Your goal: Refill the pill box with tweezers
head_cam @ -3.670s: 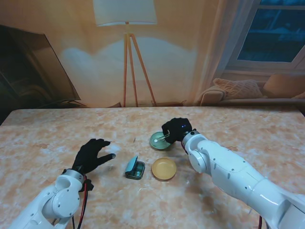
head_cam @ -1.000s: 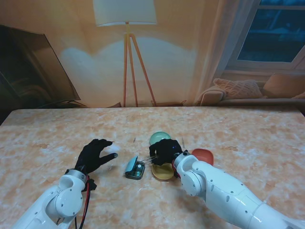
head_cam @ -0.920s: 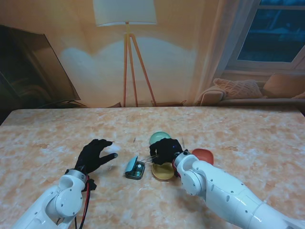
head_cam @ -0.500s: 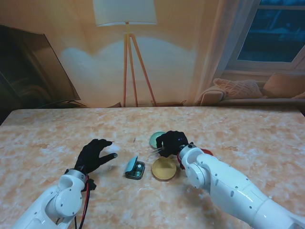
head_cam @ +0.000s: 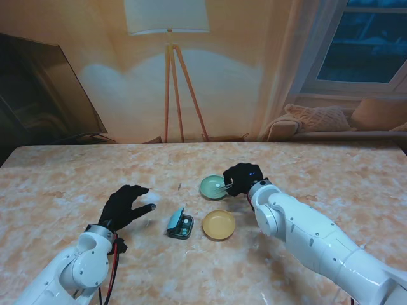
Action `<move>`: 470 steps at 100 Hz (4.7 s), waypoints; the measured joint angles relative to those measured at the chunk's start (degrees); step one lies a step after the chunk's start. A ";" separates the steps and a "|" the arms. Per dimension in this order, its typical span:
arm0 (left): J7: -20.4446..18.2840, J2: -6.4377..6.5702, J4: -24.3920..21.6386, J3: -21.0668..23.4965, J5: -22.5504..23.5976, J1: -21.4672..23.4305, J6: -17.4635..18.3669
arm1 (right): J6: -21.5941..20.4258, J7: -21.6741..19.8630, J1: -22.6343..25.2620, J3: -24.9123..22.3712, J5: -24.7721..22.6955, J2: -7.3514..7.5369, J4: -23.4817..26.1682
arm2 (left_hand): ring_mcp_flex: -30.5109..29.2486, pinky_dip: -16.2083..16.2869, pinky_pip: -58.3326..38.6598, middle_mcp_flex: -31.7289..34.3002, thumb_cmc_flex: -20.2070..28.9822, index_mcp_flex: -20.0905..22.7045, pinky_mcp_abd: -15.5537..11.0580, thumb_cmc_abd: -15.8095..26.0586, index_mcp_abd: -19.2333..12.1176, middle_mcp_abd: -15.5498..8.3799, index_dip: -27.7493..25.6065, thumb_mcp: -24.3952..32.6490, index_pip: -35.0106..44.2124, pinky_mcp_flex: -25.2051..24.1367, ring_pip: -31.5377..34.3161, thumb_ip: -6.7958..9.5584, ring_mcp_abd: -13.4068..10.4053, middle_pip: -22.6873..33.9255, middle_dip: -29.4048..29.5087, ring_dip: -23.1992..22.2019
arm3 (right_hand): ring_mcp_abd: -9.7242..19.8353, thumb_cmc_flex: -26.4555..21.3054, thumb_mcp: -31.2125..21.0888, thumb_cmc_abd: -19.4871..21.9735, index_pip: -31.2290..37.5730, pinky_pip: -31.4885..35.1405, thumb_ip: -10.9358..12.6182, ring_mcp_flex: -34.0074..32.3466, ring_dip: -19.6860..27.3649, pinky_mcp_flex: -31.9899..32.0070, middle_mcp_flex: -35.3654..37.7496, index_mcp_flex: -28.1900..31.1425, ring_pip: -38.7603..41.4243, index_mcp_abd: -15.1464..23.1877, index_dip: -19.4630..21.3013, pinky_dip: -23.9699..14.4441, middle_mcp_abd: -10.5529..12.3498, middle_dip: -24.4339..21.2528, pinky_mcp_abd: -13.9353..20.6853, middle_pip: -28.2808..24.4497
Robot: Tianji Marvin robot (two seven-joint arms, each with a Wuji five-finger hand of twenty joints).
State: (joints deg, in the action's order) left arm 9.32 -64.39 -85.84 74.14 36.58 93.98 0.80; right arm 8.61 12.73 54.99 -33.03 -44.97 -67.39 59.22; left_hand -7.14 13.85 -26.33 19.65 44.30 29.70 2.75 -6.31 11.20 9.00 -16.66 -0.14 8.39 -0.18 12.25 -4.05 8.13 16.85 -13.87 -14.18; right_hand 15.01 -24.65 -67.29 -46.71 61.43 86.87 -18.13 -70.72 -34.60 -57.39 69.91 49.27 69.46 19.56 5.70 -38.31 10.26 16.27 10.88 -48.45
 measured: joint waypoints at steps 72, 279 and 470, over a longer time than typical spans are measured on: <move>-1.35 0.28 0.49 -0.07 0.39 -1.12 0.00 | 0.80 3.59 -8.70 8.94 6.79 -5.26 -16.21 | 0.00 0.00 0.00 0.00 0.00 0.00 -0.01 0.00 0.00 -0.01 0.51 0.00 0.00 0.00 0.00 0.00 -0.02 0.00 0.00 0.00 | 0.00 0.02 0.09 0.09 0.00 -0.59 0.00 0.04 0.00 0.05 -0.04 -0.62 -0.37 0.51 0.00 0.03 0.00 -0.01 0.00 0.49; -1.37 0.28 0.74 -0.18 -0.26 -1.29 -0.75 | -1.71 4.46 -13.60 14.81 11.89 -11.57 -27.68 | 0.00 0.00 0.00 0.00 0.00 0.00 -0.02 0.00 0.00 -0.04 0.51 0.00 0.01 0.00 0.00 0.00 -0.03 0.00 0.00 0.00 | 0.00 -1.33 1.01 1.40 0.00 -1.00 1.10 0.52 0.00 0.22 -0.55 0.00 -0.44 0.65 0.02 -0.01 -0.08 -0.01 0.00 0.48; 0.39 0.06 1.01 -1.26 -0.24 -1.22 -0.02 | -8.38 -1.17 9.31 -4.24 -1.09 2.06 11.39 | 0.00 0.00 -0.01 0.00 0.00 0.00 -0.03 0.00 0.00 -0.04 0.56 0.00 0.01 0.02 0.00 0.00 -0.03 0.00 -0.01 0.00 | 0.00 -0.81 0.91 1.39 0.80 0.73 0.70 -1.89 0.00 -2.32 1.46 2.26 0.36 0.66 -0.63 -0.09 -0.08 -0.01 0.00 -1.44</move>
State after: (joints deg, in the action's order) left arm 9.71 -64.33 -84.83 72.88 36.35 92.76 0.78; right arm 0.23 11.56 64.30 -37.28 -46.06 -65.33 70.61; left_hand -7.14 13.85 -26.34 19.65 44.30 29.70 2.73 -6.31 11.20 8.96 -16.10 -0.14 8.40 -0.17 12.25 -4.05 8.09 16.84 -13.87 -14.18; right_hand 15.01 -25.46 -66.38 -45.32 62.23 87.60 -17.43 -72.61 -34.60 -59.70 71.36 51.54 69.82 20.21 5.08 -38.40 10.18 16.25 10.87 -49.89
